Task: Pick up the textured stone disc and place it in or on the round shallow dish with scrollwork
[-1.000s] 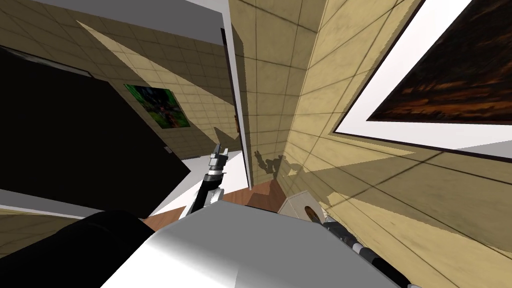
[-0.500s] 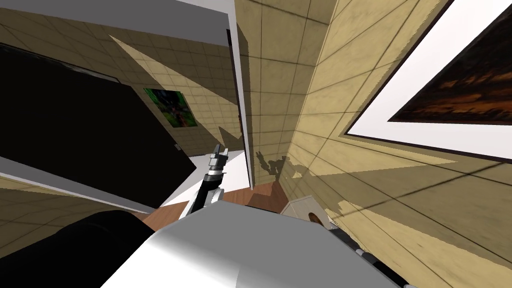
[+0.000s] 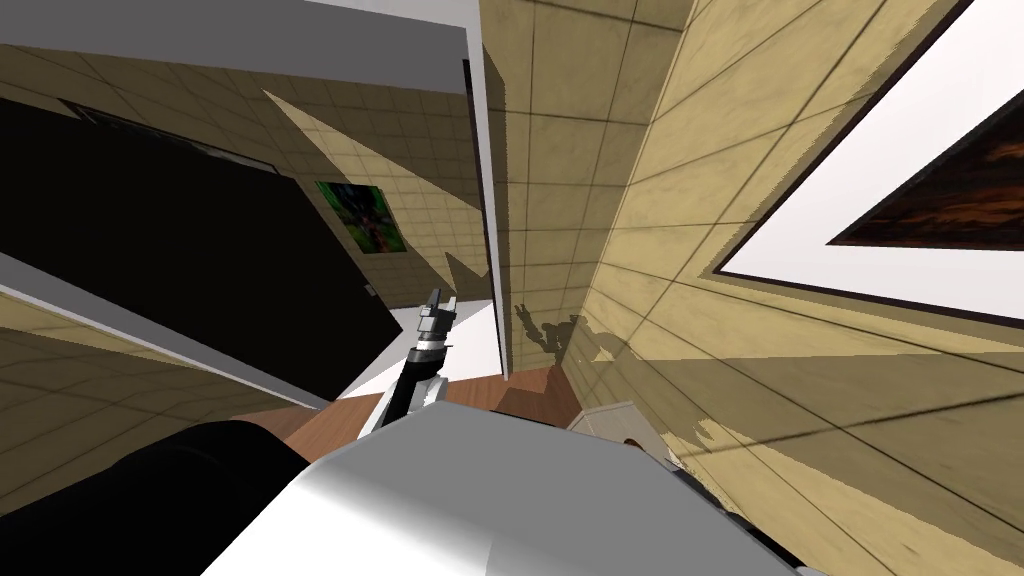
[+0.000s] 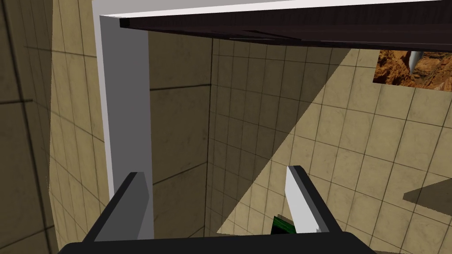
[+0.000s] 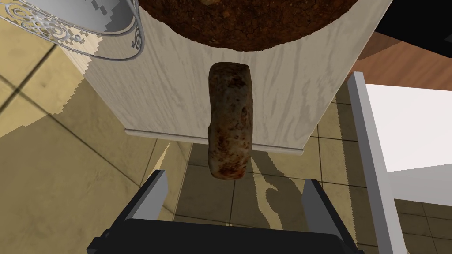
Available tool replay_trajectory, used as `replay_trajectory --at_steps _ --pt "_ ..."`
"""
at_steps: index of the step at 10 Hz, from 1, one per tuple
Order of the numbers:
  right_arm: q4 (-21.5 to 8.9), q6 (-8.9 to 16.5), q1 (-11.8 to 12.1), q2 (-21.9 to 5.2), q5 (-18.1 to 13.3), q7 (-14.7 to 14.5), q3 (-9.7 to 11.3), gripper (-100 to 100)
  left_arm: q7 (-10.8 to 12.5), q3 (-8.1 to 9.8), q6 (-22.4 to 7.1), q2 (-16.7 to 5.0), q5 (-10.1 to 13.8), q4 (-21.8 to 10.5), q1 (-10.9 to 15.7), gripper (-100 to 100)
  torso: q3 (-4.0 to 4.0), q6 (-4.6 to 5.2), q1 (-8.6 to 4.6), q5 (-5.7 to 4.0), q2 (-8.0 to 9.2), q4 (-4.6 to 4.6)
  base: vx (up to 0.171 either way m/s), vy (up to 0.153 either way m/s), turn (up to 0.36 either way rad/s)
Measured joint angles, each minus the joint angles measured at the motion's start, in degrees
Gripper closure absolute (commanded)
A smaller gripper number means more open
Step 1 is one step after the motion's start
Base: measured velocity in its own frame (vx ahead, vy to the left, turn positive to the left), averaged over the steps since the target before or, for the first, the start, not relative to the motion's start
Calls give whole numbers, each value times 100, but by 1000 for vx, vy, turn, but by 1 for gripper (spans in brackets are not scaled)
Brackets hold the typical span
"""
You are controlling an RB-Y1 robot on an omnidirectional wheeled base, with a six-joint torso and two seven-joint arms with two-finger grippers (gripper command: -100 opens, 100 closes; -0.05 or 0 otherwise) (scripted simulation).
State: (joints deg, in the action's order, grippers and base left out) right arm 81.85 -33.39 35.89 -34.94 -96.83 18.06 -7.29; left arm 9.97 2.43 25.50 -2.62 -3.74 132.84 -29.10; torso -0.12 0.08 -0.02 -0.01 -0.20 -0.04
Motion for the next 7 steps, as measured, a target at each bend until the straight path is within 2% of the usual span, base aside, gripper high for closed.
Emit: replay_trajectory --at_steps 2,4,5,6,7 --pt "-271 -29 -125 -8 -178 -17 93 -100 0 0 0 0 0 0 0 0 2 0 4 0 3 1 15 -14 112" --pt "-415 -62 -168 -47 -390 31 185 -100 0 0 0 0 0 0 0 0 2 2 6 1 4 1 10 -8 32" --pt "-423 -67 -172 -49 -401 40 189 0 0 0 0 0 0 0 0 0 4 4 9 2 7 1 0 0 0" --pt "-422 -66 -171 -49 -400 40 189 -100 0 0 0 0 0 0 0 0 5 3 11 3 9 2 10 -15 61" --pt "-522 -15 -220 -6 -361 -15 231 -100 0 0 0 0 0 0 0 0 4 2 6 1 7 1 24 -31 67"
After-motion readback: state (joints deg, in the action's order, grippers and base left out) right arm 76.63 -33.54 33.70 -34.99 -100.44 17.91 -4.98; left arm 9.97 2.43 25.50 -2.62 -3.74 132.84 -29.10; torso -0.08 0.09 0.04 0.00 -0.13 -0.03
